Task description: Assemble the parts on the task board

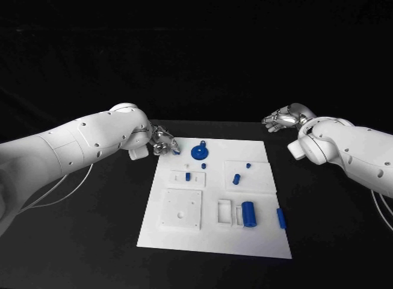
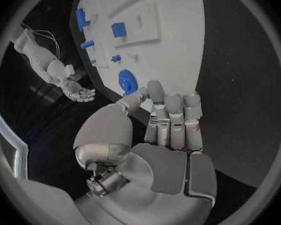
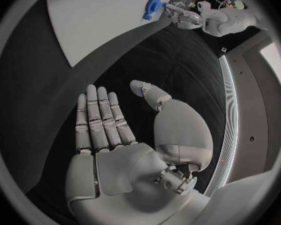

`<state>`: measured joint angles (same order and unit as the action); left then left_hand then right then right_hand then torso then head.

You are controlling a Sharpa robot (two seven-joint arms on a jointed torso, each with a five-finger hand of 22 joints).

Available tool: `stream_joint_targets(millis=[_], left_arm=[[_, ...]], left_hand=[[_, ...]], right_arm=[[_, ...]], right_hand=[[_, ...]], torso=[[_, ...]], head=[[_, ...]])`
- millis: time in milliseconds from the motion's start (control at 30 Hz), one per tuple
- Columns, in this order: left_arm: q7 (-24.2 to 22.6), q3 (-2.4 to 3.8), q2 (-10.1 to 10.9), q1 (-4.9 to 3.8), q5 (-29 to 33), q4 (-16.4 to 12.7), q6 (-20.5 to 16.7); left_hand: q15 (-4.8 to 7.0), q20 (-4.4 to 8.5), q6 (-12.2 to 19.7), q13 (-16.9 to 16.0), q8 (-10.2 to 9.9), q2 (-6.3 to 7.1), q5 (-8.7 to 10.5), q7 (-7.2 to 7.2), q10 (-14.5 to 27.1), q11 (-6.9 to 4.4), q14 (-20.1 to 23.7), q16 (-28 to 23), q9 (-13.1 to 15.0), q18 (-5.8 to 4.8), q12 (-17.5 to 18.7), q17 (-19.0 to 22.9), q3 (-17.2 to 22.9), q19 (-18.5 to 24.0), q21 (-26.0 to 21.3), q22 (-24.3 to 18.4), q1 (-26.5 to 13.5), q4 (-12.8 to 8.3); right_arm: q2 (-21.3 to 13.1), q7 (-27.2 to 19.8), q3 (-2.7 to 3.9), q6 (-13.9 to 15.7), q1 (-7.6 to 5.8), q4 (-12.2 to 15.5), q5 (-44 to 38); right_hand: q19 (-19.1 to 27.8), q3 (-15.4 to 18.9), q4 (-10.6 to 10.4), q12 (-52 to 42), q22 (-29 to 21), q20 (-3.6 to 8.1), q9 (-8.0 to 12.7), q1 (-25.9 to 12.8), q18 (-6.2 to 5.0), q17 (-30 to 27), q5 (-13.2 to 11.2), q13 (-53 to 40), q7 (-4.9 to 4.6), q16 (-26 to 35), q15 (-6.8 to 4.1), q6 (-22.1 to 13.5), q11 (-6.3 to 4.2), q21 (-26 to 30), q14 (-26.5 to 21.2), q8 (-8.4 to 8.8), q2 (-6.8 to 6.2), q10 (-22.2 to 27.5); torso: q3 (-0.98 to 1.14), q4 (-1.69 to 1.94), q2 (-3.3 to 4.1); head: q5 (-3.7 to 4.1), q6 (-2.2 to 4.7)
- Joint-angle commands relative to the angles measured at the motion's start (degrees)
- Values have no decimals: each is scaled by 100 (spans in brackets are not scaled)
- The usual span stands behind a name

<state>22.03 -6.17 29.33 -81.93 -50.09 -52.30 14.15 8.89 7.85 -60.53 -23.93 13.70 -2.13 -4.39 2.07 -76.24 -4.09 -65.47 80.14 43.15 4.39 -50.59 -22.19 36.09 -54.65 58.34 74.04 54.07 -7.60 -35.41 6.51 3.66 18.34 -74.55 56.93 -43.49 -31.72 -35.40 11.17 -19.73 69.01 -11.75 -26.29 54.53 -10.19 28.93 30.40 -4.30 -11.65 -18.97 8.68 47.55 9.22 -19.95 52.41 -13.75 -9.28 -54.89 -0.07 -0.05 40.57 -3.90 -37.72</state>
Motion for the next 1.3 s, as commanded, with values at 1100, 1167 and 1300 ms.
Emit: stream_joint_targets(millis=[1100,1167,1300], left_arm=[[481,-60,1322,-137,-337,-2365,-767],[474,-170,1378,-153,-326,-2488,-862],[469,-214,1437,-152,-281,-2680,-939]], left_hand=[[227,734,-610,48,719,-63,-943,-127,-465,-145,-521,135,-339,-93,-44,-65,899,-356,85,38,-956,-676],[243,744,-659,34,756,-55,-992,-145,-482,-160,-540,160,-347,-87,-68,-82,924,-379,101,48,-1022,-686],[254,752,-689,22,782,-45,-990,-157,-492,-170,-555,178,-355,-83,-89,-94,943,-400,115,56,-1061,-684]], right_arm=[[69,-128,2,-19,-2,-209,-83],[71,-127,1,-19,-2,-224,-83],[66,-128,1,-13,-1,-255,-83]], right_hand=[[28,27,0,-24,14,-31,14,-54,-35,-9,41,14,3,21,-6,-47,12,29,-49,-20,18,25],[29,27,1,-24,14,-31,15,-54,-35,-9,41,14,3,22,-6,-48,12,29,-49,-21,17,26],[30,27,2,-24,15,-31,16,-53,-36,-10,41,15,3,22,-6,-49,12,30,-51,-21,17,27]], torso=[[12,47,-74],[16,48,-83],[24,55,-97]], head=[[-90,17],[-85,-3],[-93,-15]])
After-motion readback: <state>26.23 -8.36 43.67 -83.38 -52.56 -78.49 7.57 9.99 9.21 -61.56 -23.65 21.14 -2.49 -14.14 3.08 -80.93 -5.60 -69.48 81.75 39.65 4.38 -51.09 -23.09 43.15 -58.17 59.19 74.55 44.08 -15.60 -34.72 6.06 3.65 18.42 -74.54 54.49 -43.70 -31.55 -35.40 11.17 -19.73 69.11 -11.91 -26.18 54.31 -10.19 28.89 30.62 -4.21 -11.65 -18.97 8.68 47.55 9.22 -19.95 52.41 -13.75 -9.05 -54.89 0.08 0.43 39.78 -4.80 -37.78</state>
